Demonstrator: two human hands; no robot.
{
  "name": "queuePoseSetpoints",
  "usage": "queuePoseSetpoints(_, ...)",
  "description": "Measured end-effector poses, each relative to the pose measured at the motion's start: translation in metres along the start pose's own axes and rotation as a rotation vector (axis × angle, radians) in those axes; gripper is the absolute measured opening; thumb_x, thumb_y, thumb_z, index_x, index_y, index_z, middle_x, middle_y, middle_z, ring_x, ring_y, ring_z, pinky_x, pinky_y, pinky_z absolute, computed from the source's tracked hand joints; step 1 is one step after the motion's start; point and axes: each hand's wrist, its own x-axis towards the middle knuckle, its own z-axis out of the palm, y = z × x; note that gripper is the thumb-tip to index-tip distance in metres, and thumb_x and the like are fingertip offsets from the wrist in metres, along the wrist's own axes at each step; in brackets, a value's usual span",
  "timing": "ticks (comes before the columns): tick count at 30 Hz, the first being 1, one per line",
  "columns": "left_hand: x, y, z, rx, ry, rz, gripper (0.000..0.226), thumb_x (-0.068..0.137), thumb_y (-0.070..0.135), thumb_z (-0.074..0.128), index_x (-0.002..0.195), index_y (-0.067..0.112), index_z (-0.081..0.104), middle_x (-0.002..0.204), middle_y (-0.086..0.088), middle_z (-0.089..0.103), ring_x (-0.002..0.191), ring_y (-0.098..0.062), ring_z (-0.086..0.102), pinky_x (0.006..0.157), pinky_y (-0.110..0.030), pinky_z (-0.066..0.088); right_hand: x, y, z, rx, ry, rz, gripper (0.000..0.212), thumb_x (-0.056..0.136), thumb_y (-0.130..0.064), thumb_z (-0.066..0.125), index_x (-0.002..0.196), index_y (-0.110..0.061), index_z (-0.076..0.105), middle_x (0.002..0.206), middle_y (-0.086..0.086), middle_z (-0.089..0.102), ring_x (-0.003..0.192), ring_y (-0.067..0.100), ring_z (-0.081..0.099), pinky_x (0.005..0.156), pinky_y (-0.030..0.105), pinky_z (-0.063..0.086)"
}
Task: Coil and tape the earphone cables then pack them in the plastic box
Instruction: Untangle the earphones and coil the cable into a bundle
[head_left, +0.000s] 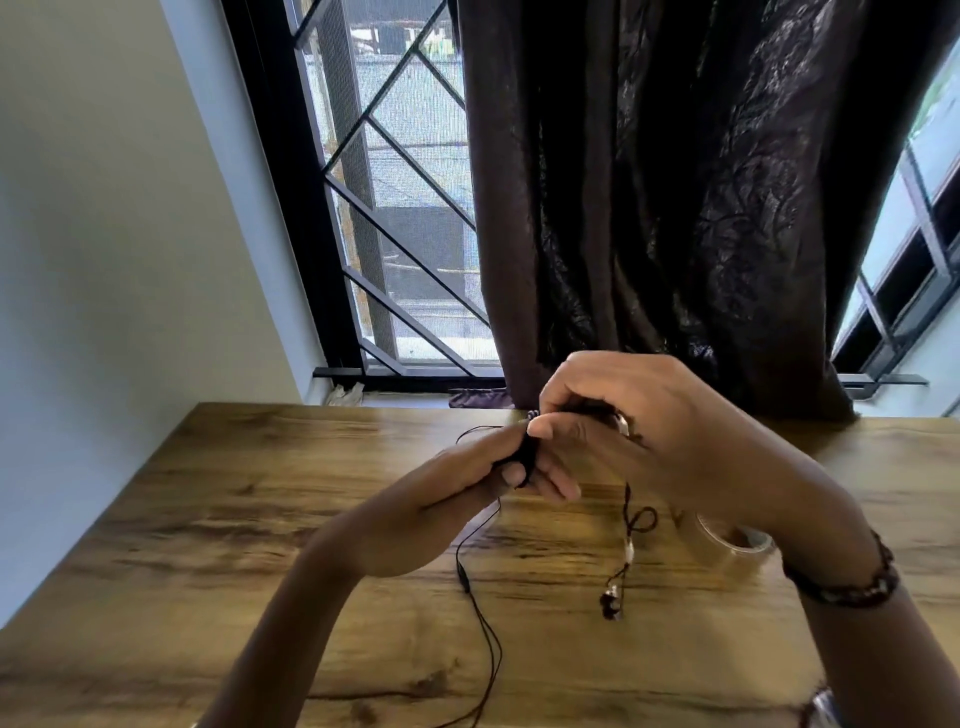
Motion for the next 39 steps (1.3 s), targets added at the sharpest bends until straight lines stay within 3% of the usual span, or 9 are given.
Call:
queuePoseSetpoints(4, 0.001, 0.006, -0.001, -0.082, 0.007, 0.021, 0.028, 0.101, 0.008, 0.03, 0.119, -0.002, 0.05, 0.103, 0.0, 0.063, 0.094, -0.014, 0.059, 0.087, -0.023, 0.044, 0.007, 0.003, -0.003, 0.074, 0.002, -0.031, 0.011, 0.094, -0.026, 0.059, 0.085, -0.02, 0.062, 0.077, -0.019, 0.055, 0.075, 0.0, 0.056, 0.066, 0.009, 0.041)
queuePoseSetpoints(7, 0.006, 0.009, 0.0, -0.13, 0.041, 0.04, 0.03, 0.101, 0.011, 0.031, 0.12, 0.015, 0.054, 0.09, 0.006, 0.062, 0.081, -0.01, 0.056, 0.078, -0.021, 0.045, 0.006, 0.007, 0.0, 0.147, 0.048, -0.016, 0.012, 0.093, -0.024, 0.06, 0.082, -0.018, 0.062, 0.073, -0.012, 0.059, 0.071, 0.005, 0.058, 0.062, 0.011, 0.042)
queuePoseSetpoints(11, 0.012, 0.008, 0.003, -0.184, 0.073, 0.062, 0.031, 0.1, 0.01, 0.03, 0.117, 0.004, 0.055, 0.077, 0.011, 0.057, 0.071, -0.005, 0.053, 0.07, -0.016, 0.041, 0.005, 0.015, 0.007, 0.365, 0.074, 0.022, 0.015, 0.095, -0.027, 0.057, 0.082, -0.018, 0.06, 0.064, -0.01, 0.058, 0.057, 0.007, 0.053, 0.054, 0.019, 0.042)
queuePoseSetpoints(16, 0.016, 0.006, 0.008, -0.378, 0.134, 0.109, 0.03, 0.099, 0.02, 0.031, 0.108, 0.013, 0.059, 0.069, 0.012, 0.05, 0.064, -0.007, 0.042, 0.065, -0.019, 0.037, 0.005, 0.03, 0.025, 0.607, 0.137, 0.054, 0.017, 0.096, -0.033, 0.051, 0.085, -0.022, 0.057, 0.066, -0.01, 0.056, 0.052, 0.007, 0.047, 0.049, 0.019, 0.042)
queuePoseSetpoints(25, 0.02, -0.003, 0.005, -0.676, 0.23, 0.178, 0.035, 0.101, 0.011, 0.03, 0.12, 0.005, 0.059, 0.073, 0.008, 0.048, 0.067, -0.004, 0.047, 0.08, -0.02, 0.041, -0.003, 0.034, 0.077, 0.821, 0.257, 0.186, 0.035, 0.1, -0.032, 0.041, 0.1, 0.001, 0.051, 0.061, -0.011, 0.042, 0.048, 0.0, 0.036, 0.044, 0.014, 0.033)
queuePoseSetpoints(28, 0.02, -0.003, 0.003, -0.658, 0.289, 0.206, 0.036, 0.1, 0.007, 0.031, 0.128, 0.001, 0.053, 0.077, 0.006, 0.05, 0.074, -0.007, 0.053, 0.085, -0.025, 0.044, -0.009, 0.028, 0.09, 0.817, 0.23, 0.227, 0.028, 0.1, -0.034, 0.04, 0.097, -0.009, 0.053, 0.061, -0.01, 0.042, 0.048, 0.0, 0.034, 0.044, 0.014, 0.031)
queuePoseSetpoints(33, 0.022, -0.003, -0.003, -0.593, 0.382, 0.179, 0.037, 0.099, 0.004, 0.031, 0.131, 0.004, 0.048, 0.086, 0.006, 0.058, 0.075, -0.005, 0.052, 0.064, -0.018, 0.047, -0.017, 0.017, 0.105, 0.587, 0.212, 0.261, 0.026, 0.103, -0.03, 0.037, 0.09, -0.017, 0.055, 0.059, -0.006, 0.044, 0.048, 0.012, 0.037, 0.045, 0.021, 0.031)
queuePoseSetpoints(36, 0.023, -0.005, -0.002, -0.454, 0.448, 0.156, 0.036, 0.097, 0.006, 0.033, 0.131, 0.005, 0.046, 0.09, 0.009, 0.063, 0.081, -0.005, 0.056, 0.073, -0.017, 0.047, -0.02, 0.01, 0.105, 0.417, 0.198, 0.229, 0.024, 0.104, -0.026, 0.037, 0.091, -0.018, 0.055, 0.062, 0.01, 0.052, 0.053, 0.029, 0.047, 0.048, 0.039, 0.038)
queuePoseSetpoints(39, 0.024, -0.008, 0.001, -0.272, 0.491, 0.137, 0.036, 0.098, 0.006, 0.034, 0.133, 0.004, 0.044, 0.096, 0.009, 0.066, 0.089, -0.007, 0.061, 0.085, -0.021, 0.047, -0.021, 0.006, 0.097, 0.261, 0.161, 0.211, 0.023, 0.103, -0.03, 0.039, 0.092, -0.019, 0.055, 0.065, 0.001, 0.055, 0.054, 0.019, 0.05, 0.054, 0.042, 0.042)
